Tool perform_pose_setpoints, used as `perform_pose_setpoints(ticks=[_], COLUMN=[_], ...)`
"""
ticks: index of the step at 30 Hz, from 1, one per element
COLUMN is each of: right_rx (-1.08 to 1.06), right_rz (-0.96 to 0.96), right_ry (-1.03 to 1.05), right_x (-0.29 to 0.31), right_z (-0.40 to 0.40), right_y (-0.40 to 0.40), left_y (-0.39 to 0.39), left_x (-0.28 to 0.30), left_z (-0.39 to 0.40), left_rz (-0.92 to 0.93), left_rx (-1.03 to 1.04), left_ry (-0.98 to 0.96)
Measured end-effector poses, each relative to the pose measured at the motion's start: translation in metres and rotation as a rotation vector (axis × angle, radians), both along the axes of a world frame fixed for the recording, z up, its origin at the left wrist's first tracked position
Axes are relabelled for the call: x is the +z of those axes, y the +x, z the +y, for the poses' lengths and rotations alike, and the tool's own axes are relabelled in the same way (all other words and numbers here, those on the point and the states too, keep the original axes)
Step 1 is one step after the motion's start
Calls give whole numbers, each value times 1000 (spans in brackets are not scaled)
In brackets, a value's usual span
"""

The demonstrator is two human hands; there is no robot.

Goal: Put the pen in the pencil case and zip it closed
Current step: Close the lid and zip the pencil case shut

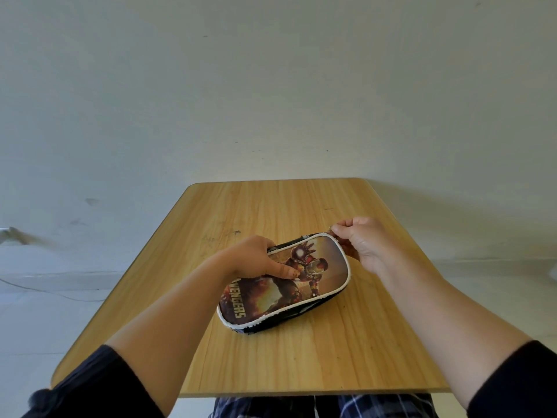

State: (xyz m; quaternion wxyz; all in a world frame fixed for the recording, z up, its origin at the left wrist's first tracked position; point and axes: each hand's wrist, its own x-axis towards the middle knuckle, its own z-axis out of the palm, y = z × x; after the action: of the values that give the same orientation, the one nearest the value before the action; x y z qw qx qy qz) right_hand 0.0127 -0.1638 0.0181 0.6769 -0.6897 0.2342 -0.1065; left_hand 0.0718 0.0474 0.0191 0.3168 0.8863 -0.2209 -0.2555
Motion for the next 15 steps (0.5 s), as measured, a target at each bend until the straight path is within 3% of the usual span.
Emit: perform_pose_setpoints(ticks=[15], right_rx=[-86], right_rz=[-21], right_ry=[357], right_x=[-8], right_z=[4], right_y=[1], left_y=[-1], left_x=[-7], left_z=[13], left_rz=[148], left_rx=[154], left_ry=[-152])
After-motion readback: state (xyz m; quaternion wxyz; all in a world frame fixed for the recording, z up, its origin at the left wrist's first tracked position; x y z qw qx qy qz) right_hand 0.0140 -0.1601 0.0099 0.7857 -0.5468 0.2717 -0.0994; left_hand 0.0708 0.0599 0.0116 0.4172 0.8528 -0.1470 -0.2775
